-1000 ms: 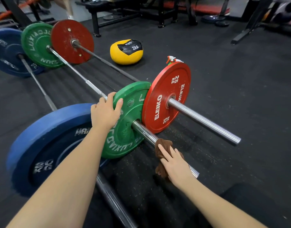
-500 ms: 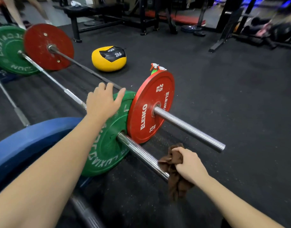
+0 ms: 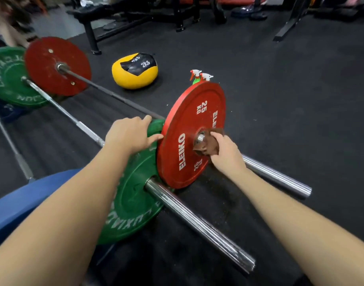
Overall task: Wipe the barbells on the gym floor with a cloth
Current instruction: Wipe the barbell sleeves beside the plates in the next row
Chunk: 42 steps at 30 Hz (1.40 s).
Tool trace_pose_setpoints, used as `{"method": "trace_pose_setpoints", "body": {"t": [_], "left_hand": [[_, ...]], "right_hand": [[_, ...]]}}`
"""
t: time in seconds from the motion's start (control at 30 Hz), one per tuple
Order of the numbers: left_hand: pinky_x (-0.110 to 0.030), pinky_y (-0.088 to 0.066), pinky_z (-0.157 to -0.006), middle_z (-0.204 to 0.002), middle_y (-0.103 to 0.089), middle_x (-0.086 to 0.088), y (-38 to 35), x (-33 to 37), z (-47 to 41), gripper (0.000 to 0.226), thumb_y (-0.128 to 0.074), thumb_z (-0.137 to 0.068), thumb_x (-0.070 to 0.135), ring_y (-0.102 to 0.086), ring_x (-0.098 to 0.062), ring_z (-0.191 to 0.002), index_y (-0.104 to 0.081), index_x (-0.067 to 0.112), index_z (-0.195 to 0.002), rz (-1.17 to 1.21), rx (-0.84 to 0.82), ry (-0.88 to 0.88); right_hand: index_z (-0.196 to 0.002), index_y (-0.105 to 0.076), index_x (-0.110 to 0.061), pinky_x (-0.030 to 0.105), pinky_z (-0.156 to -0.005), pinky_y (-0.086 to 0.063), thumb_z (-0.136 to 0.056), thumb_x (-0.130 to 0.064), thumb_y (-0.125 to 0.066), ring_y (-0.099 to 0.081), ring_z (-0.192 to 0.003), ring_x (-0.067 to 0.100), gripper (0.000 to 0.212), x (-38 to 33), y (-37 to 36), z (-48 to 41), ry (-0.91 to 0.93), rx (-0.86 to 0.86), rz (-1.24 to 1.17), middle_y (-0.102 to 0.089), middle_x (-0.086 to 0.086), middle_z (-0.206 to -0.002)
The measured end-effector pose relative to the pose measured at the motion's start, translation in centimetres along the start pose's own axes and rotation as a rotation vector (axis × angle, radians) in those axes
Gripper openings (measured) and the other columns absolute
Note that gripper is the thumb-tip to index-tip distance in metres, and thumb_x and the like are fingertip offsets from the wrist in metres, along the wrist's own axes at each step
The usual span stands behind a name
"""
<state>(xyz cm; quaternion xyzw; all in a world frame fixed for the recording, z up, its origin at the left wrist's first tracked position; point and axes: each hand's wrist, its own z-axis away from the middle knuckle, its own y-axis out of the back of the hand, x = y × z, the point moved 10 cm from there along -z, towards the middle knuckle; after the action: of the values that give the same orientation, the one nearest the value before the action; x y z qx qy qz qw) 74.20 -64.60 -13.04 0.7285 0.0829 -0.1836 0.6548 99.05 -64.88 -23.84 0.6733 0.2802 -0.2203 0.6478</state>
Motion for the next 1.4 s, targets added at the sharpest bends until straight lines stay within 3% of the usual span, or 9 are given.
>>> {"method": "trace_pose_setpoints", "body": {"t": [0.17, 0.33, 0.5, 0.67, 0.97, 1.17, 1.4], "left_hand": [[-0.037, -0.038, -0.06, -0.107, -0.068, -0.009, -0.1, 0.2, -0.6, 0.065, -0.028, -0.1, 0.071, -0.067, -0.036, -0.094, -0.047, 0.018, -0.132, -0.039, 0.003, -0.002], [-0.035, -0.036, -0.056, -0.1, -0.068, -0.009, -0.2, 0.6, -1.2, 0.063, -0.026, -0.101, 0.07, -0.067, -0.036, -0.088, -0.047, 0.017, -0.126, -0.073, 0.039, -0.019], [-0.033, -0.033, -0.05, -0.096, -0.068, -0.006, -0.3, 1.0, -1.8, 0.063, -0.022, -0.101, 0.07, -0.068, -0.034, -0.083, -0.047, 0.018, -0.125, -0.088, 0.047, -0.037], [-0.033, -0.032, -0.051, -0.096, -0.069, -0.004, 0.0, 1.0, -1.7, 0.062, -0.023, -0.1, 0.071, -0.069, -0.032, -0.084, -0.048, 0.019, -0.124, -0.093, 0.077, -0.036], [-0.031, -0.028, -0.048, -0.098, -0.07, -0.004, 0.3, 1.4, -1.6, 0.068, -0.022, -0.098, 0.075, -0.069, -0.031, -0.084, -0.05, 0.021, -0.131, -0.147, 0.13, -0.06], [-0.03, -0.025, -0.048, -0.094, -0.071, -0.003, 1.2, 1.8, -1.2, 0.071, -0.02, -0.096, 0.077, -0.07, -0.029, -0.083, -0.053, 0.022, -0.126, -0.182, 0.2, -0.078], [-0.031, -0.025, -0.048, -0.08, -0.066, -0.002, 2.3, 2.3, -0.3, 0.076, -0.02, -0.091, 0.082, -0.069, -0.029, -0.077, -0.056, 0.021, -0.115, -0.163, 0.232, -0.081]], "right_hand": [[-0.161, -0.022, -0.023, 0.054, -0.123, -0.025, -0.098, -0.031, -0.06, -0.017, -0.154, 0.034, 0.074, 3.1, -6.6, -7.0, 0.002, -0.282, 0.418, -0.019, 0.007, -0.168], [-0.163, -0.009, -0.013, 0.049, -0.127, -0.014, -0.1, -0.04, -0.055, -0.014, -0.154, 0.036, 0.082, 3.3, -7.7, -7.1, 0.077, -0.22, 0.613, -0.019, 0.016, -0.167], [-0.163, -0.008, -0.02, 0.052, -0.124, -0.021, -0.1, -0.032, -0.055, -0.017, -0.153, 0.035, 0.08, 4.4, -6.2, -5.9, 0.101, -0.241, 0.568, -0.012, 0.011, -0.169], [-0.163, -0.001, -0.022, 0.048, -0.123, -0.026, -0.096, -0.024, -0.061, -0.023, -0.15, 0.033, 0.09, 7.2, -3.3, -1.5, 0.124, -0.192, 0.618, -0.012, 0.008, -0.168], [-0.163, -0.008, -0.018, 0.049, -0.125, -0.011, -0.103, -0.025, -0.052, -0.011, -0.155, 0.034, 0.075, 2.9, -5.8, -4.7, 0.141, -0.193, 0.639, -0.007, 0.011, -0.17], [-0.162, -0.013, -0.026, 0.051, -0.12, -0.031, -0.097, -0.026, -0.061, -0.03, -0.147, 0.032, 0.081, 6.0, -4.4, -2.9, 0.125, -0.177, 0.586, -0.019, 0.006, -0.167], [-0.163, -0.004, -0.022, 0.046, -0.12, -0.033, -0.097, -0.021, -0.059, -0.031, -0.147, 0.031, 0.086, 12.5, 1.6, 3.6, -0.032, -0.141, 0.659, -0.02, 0.007, -0.167]]}}
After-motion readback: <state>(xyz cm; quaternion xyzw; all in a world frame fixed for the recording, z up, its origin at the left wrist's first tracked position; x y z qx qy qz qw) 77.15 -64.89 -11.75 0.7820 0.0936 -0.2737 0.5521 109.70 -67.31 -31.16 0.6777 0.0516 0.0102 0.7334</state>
